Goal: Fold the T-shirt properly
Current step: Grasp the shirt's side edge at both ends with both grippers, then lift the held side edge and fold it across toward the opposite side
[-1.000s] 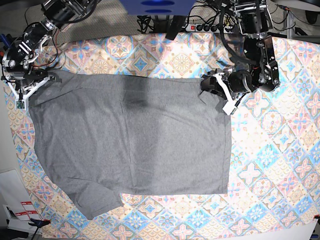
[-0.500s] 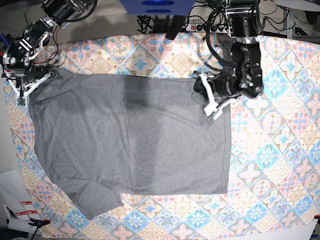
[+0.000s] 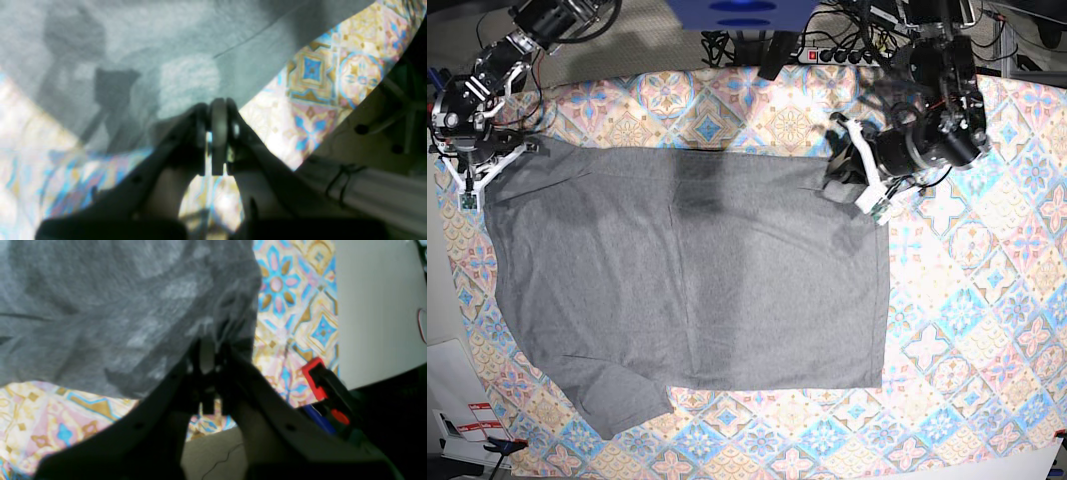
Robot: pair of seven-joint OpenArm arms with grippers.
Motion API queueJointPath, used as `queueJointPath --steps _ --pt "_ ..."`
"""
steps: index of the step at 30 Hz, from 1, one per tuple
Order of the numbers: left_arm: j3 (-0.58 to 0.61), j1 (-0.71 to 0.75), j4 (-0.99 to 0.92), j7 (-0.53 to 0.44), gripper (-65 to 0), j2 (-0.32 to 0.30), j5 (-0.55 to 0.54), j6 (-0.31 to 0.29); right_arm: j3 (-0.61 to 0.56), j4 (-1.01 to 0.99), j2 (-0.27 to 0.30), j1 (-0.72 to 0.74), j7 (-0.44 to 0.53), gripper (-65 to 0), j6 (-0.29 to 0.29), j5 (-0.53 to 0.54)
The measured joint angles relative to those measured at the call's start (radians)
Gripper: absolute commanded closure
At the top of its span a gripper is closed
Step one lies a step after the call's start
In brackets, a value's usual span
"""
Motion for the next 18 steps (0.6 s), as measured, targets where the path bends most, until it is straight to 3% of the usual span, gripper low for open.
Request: queueJointPath --steps 7,14,18 --pt "-0.123 0.011 0.009 0.040 0.0 -0.011 -0.066 0.001 0.000 0.000 -0.001 -0.002 0.000 -1.2 0.000 0.000" --pt "-0.145 0.026 0.037 0.047 0.0 -0.036 -0.120 0.000 0.000 0.000 -0.001 0.001 0.000 -1.1 0.000 0.003" --pt "-0.154 -0.039 0.015 0.085 0.0 -0.033 -0.127 0.000 0.000 0.000 0.000 0.016 0.000 -1.2 0.000 0.002"
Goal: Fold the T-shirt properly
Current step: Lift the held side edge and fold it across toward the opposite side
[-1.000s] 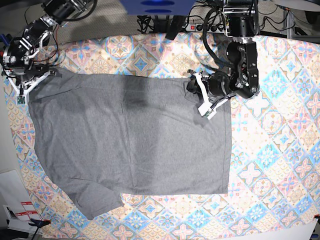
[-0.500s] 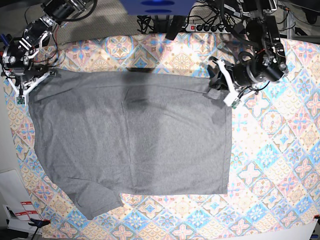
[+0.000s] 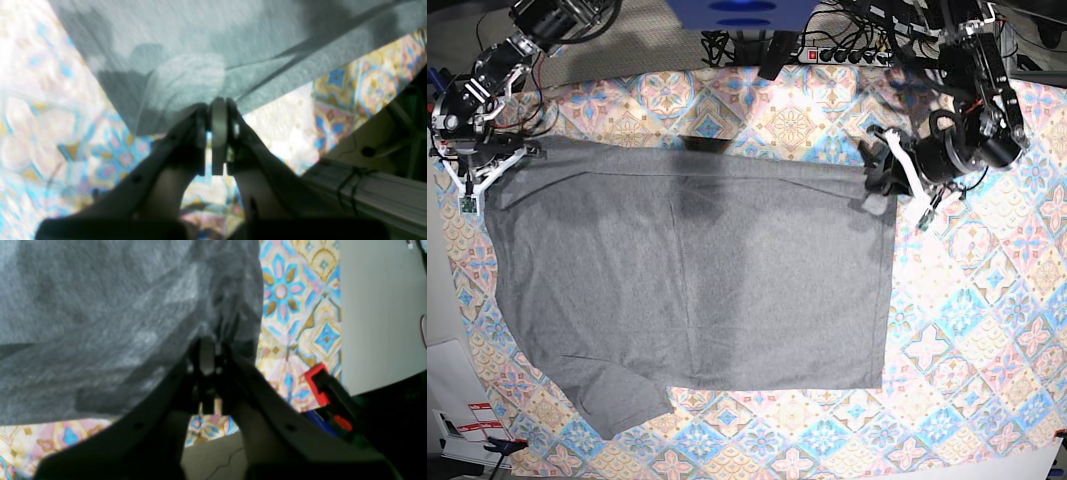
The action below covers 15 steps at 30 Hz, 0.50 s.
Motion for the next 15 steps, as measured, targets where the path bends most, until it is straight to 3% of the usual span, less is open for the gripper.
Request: queueJointPath --steps 2,9,15 --pt "-0.040 -0.045 -0.010 0.040 0.0 0.011 0.012 0.000 0.000 0.000 -0.001 0.026 -0.005 -1.3 0.000 -0.006" --pt "-0.119 -0.160 -0.015 0.028 0.0 0.008 0.013 -0.004 -0.005 -0.011 0.011 0.111 -0.004 -1.4 0.005 0.009" --pt "-0.114 -0.237 -0.201 0.037 0.0 0.012 0.096 -0.003 -0.100 -0.159 0.021 0.194 0.009 -1.1 0.007 -0.136"
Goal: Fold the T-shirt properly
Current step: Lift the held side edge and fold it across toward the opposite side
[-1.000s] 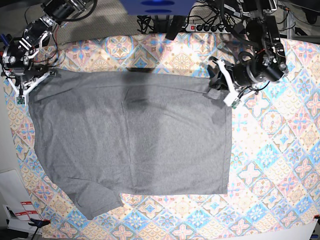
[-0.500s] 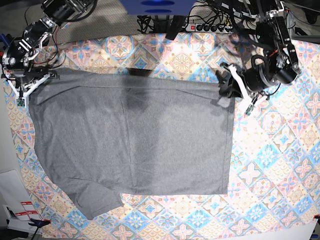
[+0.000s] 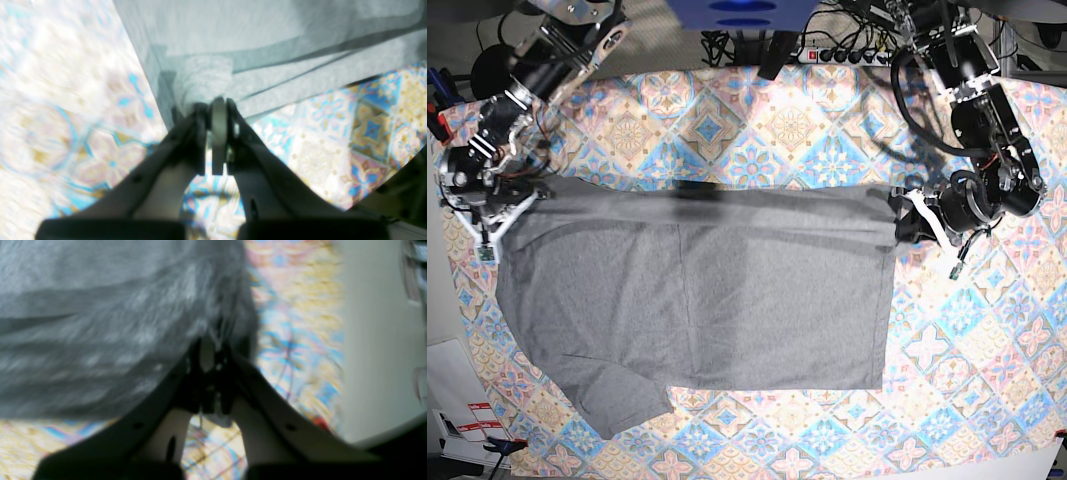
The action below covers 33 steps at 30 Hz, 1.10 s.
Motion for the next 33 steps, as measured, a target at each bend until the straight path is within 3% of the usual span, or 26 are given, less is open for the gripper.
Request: queueJointPath --steps 8,13,18,25,33 --pt "-0.003 -0.066 -0.017 -0.007 0.0 0.000 -0.007 -0.001 0.002 -0.079 0.009 0.101 -0.002 -1.3 -0.005 -0.039" --pt "-0.005 -0.119 -0.101 -0.008 0.0 0.011 0.092 0.000 -0.003 -0.214 0.039 0.195 0.025 -1.1 -0.002 -0.113" --pt "-0.004 -0.134 -0.109 -0.007 0.0 0.030 0.132 -0.002 -0.002 -0.306 0.085 0.199 0.080 -1.2 0.002 -0.113" --pt "0.057 -0.167 -0.117 -0.002 0.0 0.049 0.280 -0.004 -0.002 -0.438 0.122 0.249 0.135 -1.3 0.002 -0.121" --pt "0.061 -0.260 -0.377 -0.061 0.0 0.024 0.331 0.002 -0.002 -0.554 0.128 0.341 0.143 -1.3 -0.005 -0.129"
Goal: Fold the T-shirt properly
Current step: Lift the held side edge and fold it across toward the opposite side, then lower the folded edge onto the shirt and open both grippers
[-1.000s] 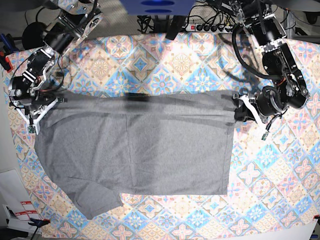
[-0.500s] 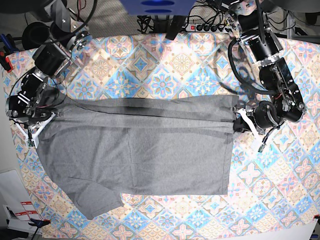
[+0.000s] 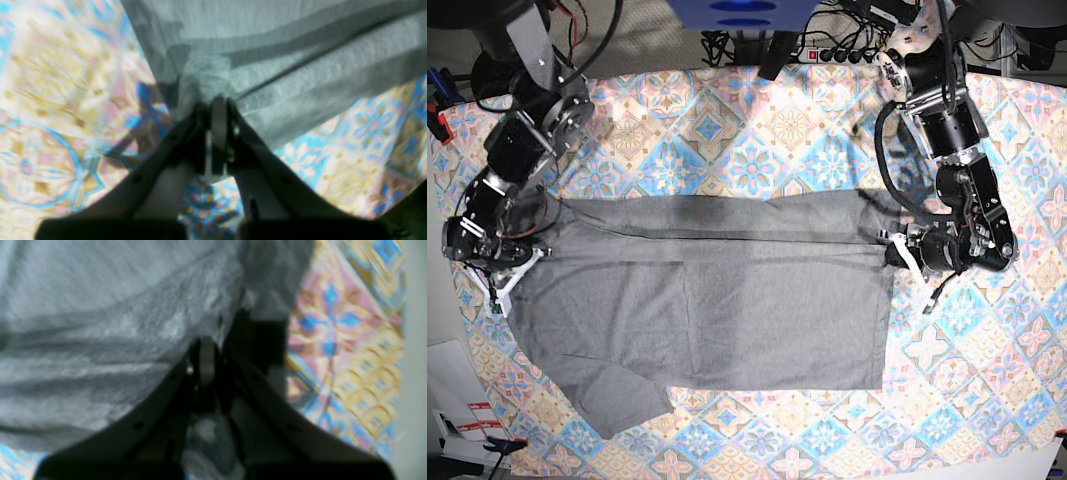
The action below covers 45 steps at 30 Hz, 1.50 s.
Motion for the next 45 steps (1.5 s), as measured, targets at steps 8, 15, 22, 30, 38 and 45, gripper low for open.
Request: queueJointPath --steps 8,15,22,30,38,45 --pt "0.000 -0.032 -0.134 -0.080 0.0 -0.024 0.009 0.000 0.000 -0.177 0.010 0.079 0.108 -1.4 -0.003 -0.009" --pt "0.001 -0.064 -0.234 -0.137 0.0 -0.045 0.014 0.002 0.002 -0.281 0.025 0.119 0.199 -1.4 -0.005 -0.008" --pt "0.001 -0.091 -0.256 -0.142 0.0 -0.045 0.014 0.002 0.001 -0.285 0.042 0.119 0.225 -1.5 -0.005 -0.011" --pt "0.001 -0.104 -0.259 -0.142 -14.8 -0.045 0.014 0.002 0.001 -0.285 0.050 0.125 0.290 -21.5 -0.005 -0.040" --pt "0.000 -0.101 -0.258 -0.187 -15.0 -0.048 0.014 0.003 -0.059 -0.251 0.049 0.121 0.379 -27.6 -0.006 -0.055" --pt "-0.002 -0.081 -0.187 -0.269 -13.8 -0.047 0.013 0.005 -0.052 0.034 0.044 0.124 0.173 -27.7 -0.013 -0.045"
